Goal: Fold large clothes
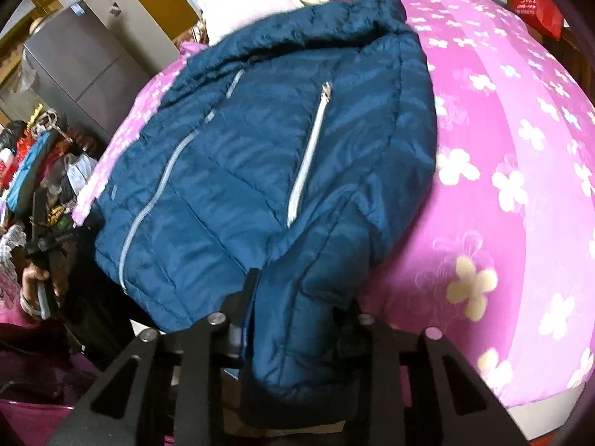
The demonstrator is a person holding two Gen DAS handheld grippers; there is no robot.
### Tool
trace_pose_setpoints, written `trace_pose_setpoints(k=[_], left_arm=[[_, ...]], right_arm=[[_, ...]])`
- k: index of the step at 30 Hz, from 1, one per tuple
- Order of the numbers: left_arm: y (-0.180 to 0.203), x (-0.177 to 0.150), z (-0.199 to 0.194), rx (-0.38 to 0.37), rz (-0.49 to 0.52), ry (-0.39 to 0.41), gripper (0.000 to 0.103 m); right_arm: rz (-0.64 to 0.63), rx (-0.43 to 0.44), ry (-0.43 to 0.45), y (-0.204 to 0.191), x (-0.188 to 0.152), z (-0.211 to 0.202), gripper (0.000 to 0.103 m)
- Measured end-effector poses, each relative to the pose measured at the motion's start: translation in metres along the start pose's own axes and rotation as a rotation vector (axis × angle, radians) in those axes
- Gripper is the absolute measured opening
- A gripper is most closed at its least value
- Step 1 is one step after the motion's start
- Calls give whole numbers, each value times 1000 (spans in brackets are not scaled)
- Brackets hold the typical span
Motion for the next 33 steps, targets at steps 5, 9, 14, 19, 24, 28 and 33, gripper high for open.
trace_pose_setpoints(k=[5, 9, 14, 19, 24, 28, 33], left_arm=[[0, 30, -26, -33, -23, 96, 0], [-5, 62, -43, -53, -64, 172, 0], [-5, 110, -55, -63, -98, 270, 0], [-1, 155, -49, -51, -106, 316, 0], [6, 193, -35, -24, -104, 334, 0], [10, 224, -16, 8, -103, 345, 0], [11, 263, 11, 43, -111, 350, 0]], right_arm=[[5, 34, 91, -4, 34, -21, 28], [30, 63, 182, -3, 64, -36, 28], [13, 34, 271, -4, 108, -41, 28], [48, 22, 338, 6, 152, -40, 28], [74, 6, 365, 16, 191, -29, 28], [84, -16, 379, 21, 220, -12, 28], [86, -65, 387, 31, 259, 11, 28]])
Point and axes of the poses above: each gripper's, at about its wrist camera, not at the fingertips, and z roughly the way its jaws point, y to its right, x to its top, the point moved 4 cm from there along z, roughly the way its jaws point, and after that the axes turned 10 degrees about y, right-handed, at the moved point
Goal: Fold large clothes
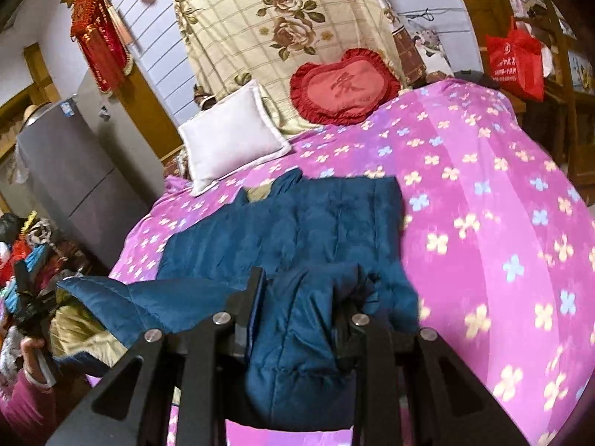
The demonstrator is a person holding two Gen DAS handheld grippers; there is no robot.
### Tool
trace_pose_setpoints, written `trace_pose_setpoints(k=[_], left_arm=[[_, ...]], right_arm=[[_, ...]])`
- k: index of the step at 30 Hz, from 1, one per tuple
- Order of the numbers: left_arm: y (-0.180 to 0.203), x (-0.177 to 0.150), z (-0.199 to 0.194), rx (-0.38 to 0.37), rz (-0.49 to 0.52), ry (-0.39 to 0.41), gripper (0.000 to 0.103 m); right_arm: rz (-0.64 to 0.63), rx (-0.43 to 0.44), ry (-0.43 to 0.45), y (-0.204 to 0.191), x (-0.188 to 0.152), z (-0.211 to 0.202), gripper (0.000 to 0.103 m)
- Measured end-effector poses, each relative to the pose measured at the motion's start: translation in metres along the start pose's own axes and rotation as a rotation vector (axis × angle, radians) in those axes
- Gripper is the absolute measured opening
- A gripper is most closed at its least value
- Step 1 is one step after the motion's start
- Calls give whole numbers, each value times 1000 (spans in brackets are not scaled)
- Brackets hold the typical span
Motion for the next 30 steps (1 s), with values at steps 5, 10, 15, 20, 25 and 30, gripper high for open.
trace_pose_setpoints(k=[5, 10, 15, 20, 25, 30], left_arm=[[7, 21, 45, 49, -16, 4, 0], [12, 32, 97, 103, -23, -6, 0], [14, 32, 142, 148, -14, -15, 0], [14, 30, 181, 177, -15, -26, 0], [21, 28, 217, 221, 26, -30, 0], [14, 16, 243, 208, -37, -64, 7]], right_arm=[[-8, -60, 11, 4, 32, 44, 28], [-13, -113, 6, 10, 52, 89, 28], [-5, -155, -14, 22, 57, 134, 28], [5, -196, -29, 37, 57, 176, 27], [30, -251, -21, 53, 54, 212, 27], [23, -301, -29, 60, 41, 242, 28]])
Point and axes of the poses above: each gripper's, at about its wrist camera, not at the fingertips, and z roughly the way its jaws point, y to its right, x to its top, the point moved 4 cm from there along z, roughly the way its jaws point, and after that the axes turned 10 degrees about y, right-handed, at the moved point
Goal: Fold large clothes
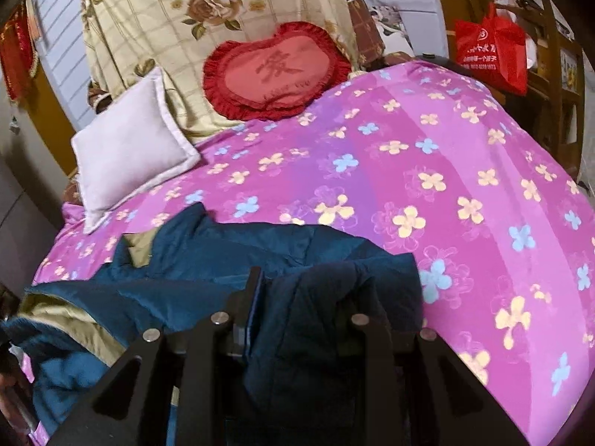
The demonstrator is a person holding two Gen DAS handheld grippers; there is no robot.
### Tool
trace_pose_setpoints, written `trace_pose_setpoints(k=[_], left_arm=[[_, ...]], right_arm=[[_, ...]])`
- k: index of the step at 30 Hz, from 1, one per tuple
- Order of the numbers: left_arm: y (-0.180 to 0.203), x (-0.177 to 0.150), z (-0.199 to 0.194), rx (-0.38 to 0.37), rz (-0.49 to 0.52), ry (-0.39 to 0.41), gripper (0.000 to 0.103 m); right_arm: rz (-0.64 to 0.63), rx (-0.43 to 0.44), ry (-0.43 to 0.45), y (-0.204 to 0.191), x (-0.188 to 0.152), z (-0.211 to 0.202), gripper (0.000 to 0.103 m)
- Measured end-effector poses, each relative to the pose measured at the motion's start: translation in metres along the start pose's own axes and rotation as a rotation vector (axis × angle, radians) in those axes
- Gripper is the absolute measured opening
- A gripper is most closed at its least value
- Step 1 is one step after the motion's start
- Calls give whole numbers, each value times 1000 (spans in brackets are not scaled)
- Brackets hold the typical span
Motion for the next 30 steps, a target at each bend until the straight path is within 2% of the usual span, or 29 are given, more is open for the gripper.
trace_pose_setpoints(k=[2, 4, 5, 7, 9, 10, 13, 15, 17, 21, 23, 26, 28, 30], left_arm=[[-6, -3, 8, -5, -40, -24, 18], [-11, -5, 12, -15, -70, -36, 24], [-12, -5, 12, -17, -81, -39, 28], [-14, -6, 12, -21, -94, -40, 31], [-14, -7, 10, -20, -92, -36, 31], [-13, -8, 9, -20, -90, -32, 32], [-12, -8, 7, -14, -83, -22, 32], [-12, -7, 5, -15, -84, -15, 32], [-13, -5, 3, -21, -90, -4, 32], [-14, -2, -3, -26, -103, 9, 32], [-15, 2, -7, -39, -105, 14, 32], [-18, 14, -19, -75, -114, 32, 32], [-25, 27, -31, -106, -128, 67, 32], [-35, 39, -46, -128, -150, 109, 39]], right_arm=[[-18, -17, -10, -3, -4, 6, 29], [-34, -11, -10, -5, -1, 1, 32], [-39, 1, -5, -5, 1, -4, 36], [-23, 40, 24, -6, 8, -23, 48], [-5, 77, 52, -6, 14, -43, 76], [-17, 85, 82, -9, 19, -61, 80], [-71, 81, 173, -18, 27, -104, 81], [-104, 132, 237, -32, 28, -133, 81], [-183, 202, 211, -60, 19, -143, 81], [-368, 318, 61, -131, -25, -122, 81], [-435, 336, 14, -164, -48, -99, 81], [-505, 278, -31, -201, -67, -54, 81], [-531, 218, -29, -214, -68, -27, 81], [-510, 192, -35, -219, -65, -9, 81]])
Point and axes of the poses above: each gripper's, at about its wrist camera, not at the fingertips, and z roughly the way its jaws point, y to its right, x to its top, the point moved 4 cm from there along z, roughly the way its jaws point, and after that the axes turned 10 degrees about y, right-handed, at the moved point
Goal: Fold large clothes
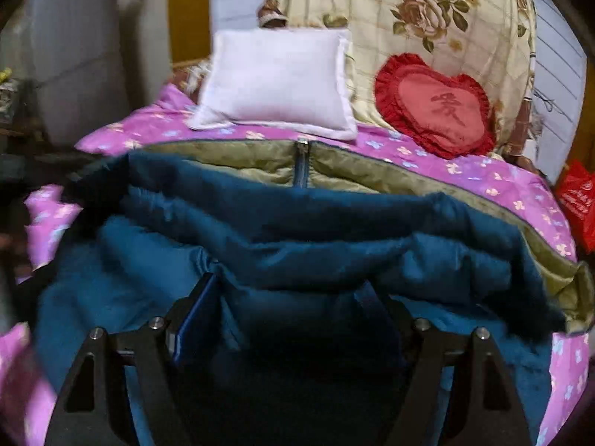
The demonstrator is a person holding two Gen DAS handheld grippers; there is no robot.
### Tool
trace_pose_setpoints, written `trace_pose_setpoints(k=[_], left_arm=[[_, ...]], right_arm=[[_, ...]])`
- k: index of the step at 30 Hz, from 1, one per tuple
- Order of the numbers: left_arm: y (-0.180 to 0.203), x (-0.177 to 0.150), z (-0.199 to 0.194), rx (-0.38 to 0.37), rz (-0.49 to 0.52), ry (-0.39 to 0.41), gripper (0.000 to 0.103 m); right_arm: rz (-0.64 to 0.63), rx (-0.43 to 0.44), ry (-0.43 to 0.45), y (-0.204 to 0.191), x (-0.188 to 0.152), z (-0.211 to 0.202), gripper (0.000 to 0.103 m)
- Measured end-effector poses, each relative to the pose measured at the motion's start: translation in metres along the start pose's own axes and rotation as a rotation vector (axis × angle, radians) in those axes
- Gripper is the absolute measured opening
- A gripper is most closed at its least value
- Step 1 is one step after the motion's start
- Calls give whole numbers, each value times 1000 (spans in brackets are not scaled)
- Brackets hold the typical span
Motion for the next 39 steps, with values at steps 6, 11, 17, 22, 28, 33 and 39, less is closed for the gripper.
trace_pose_setpoints(k=[6, 11, 17, 22, 28, 33, 39], left_arm=[[0, 1, -22, -61, 7, 6, 42], [22, -29, -21, -64, 112, -58, 42], [43, -58, -12, -49, 172, -82, 42], [52, -77, 3, 2, 223, -107, 42], [54, -94, 15, 45, 271, -120, 42], [52, -97, 19, 39, 279, -118, 43], [50, -97, 21, 35, 267, -119, 43]], right_arm=[[81, -87, -17, 20, 2, 48, 81], [83, -114, -43, 22, 1, 55, 81], [123, -22, 18, 36, 3, -13, 82], [57, -128, 41, 77, -4, -43, 83], [107, -201, -12, 120, -19, -16, 83], [149, -198, -19, 127, -30, 9, 86], [177, -201, -29, 131, -39, 20, 88]])
Point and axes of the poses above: each gripper's, at about its wrist camera, not at the fingertips, and z roughly the way its jaws point, y to its right, x to its top, the point moved 4 cm from there along z, roughly the way its jaws point, and after that the axes turned 10 degrees about y, right-handed, at the moved point
